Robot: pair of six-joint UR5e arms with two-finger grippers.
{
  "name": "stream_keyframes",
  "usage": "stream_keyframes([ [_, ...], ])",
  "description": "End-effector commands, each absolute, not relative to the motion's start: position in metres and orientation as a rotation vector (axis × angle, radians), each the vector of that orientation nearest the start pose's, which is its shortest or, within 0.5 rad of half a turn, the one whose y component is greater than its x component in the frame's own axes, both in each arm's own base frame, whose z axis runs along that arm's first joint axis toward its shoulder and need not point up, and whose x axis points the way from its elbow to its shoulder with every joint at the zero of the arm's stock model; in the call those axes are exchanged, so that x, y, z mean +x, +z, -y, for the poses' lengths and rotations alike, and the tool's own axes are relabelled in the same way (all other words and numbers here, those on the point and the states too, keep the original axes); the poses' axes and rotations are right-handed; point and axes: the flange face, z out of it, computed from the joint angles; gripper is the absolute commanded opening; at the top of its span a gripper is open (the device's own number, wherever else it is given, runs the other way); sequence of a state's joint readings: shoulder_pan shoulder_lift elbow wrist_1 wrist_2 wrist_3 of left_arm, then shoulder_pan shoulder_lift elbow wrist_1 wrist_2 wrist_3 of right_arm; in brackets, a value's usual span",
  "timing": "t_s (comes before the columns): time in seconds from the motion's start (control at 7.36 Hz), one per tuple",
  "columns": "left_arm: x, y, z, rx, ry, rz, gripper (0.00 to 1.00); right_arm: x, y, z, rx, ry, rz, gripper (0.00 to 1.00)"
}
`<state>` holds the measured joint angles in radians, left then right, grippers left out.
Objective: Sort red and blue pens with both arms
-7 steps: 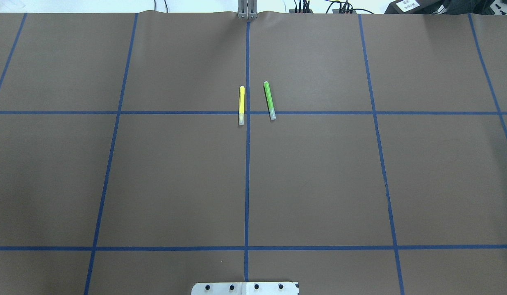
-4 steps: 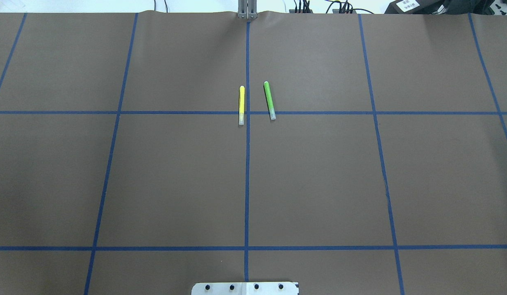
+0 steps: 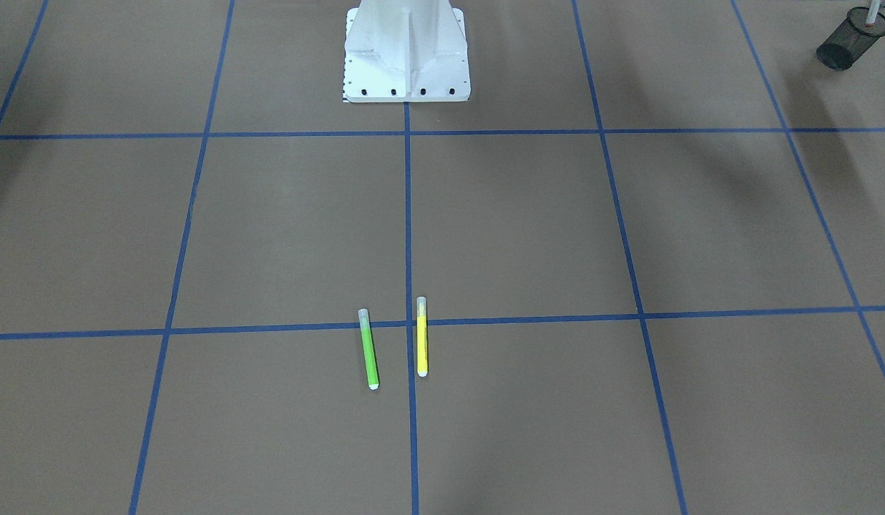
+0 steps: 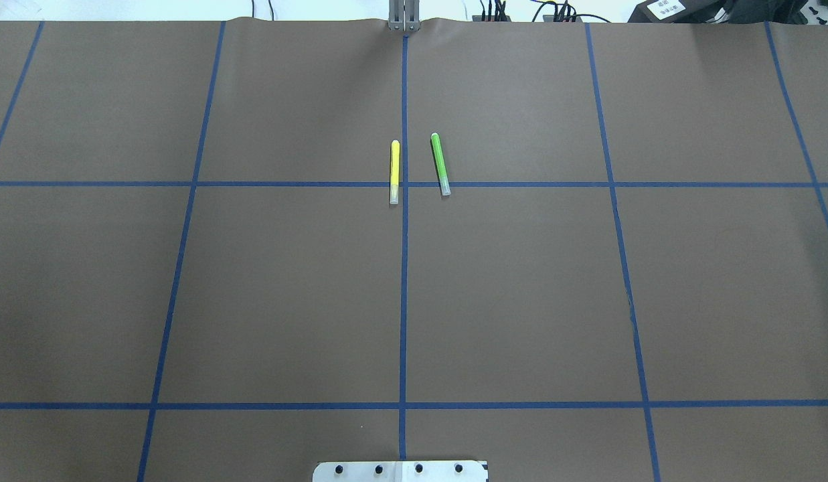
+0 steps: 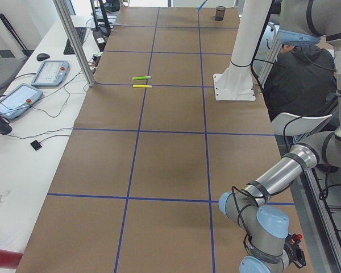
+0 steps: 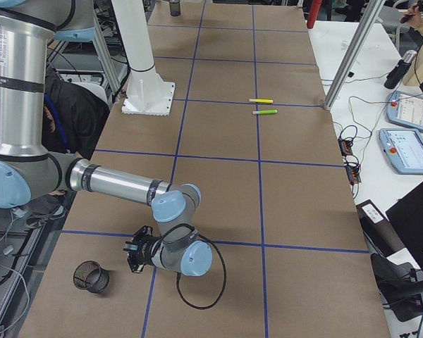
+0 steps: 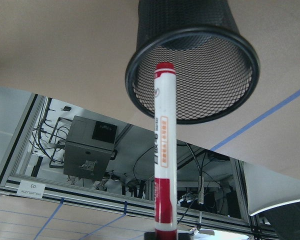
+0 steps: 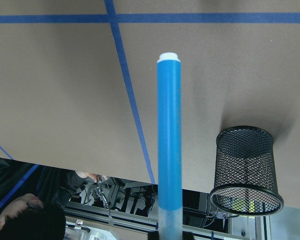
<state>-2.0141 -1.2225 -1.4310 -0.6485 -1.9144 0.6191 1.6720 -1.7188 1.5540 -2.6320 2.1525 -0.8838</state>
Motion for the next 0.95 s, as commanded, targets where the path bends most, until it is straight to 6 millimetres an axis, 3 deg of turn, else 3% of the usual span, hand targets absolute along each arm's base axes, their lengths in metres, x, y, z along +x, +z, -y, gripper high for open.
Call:
stream_keyframes([
  [0.0,-0.141,0.863,0.071,-1.042,-0.121,-0.968,0.29,0.106,0.771,0.268,-0.812,-0.312,1.010,0.00],
  [0.14,-0.141,0.864,0.072,-1.034,-0.120,-0.966,0.35,0.106,0.772,0.269,-0.813,-0.313,1.009,0.00],
  [0.27,-0.141,0.864,0.072,-1.032,-0.118,-0.966,0.52,0.106,0.772,0.269,-0.813,-0.313,1.009,0.00],
  [0.54,-0.147,0.858,0.085,-1.006,-0.110,-0.959,0.55,0.106,0.772,0.269,-0.814,-0.311,1.010,0.00],
  [0.68,-0.157,0.850,0.105,-0.969,-0.099,-0.945,0.67,0.106,0.775,0.263,-0.821,-0.304,1.015,0.00],
  [0.82,-0.162,0.837,0.122,-0.922,-0.114,-0.948,1.00,0.107,0.775,0.260,-0.822,-0.299,1.019,0.00],
])
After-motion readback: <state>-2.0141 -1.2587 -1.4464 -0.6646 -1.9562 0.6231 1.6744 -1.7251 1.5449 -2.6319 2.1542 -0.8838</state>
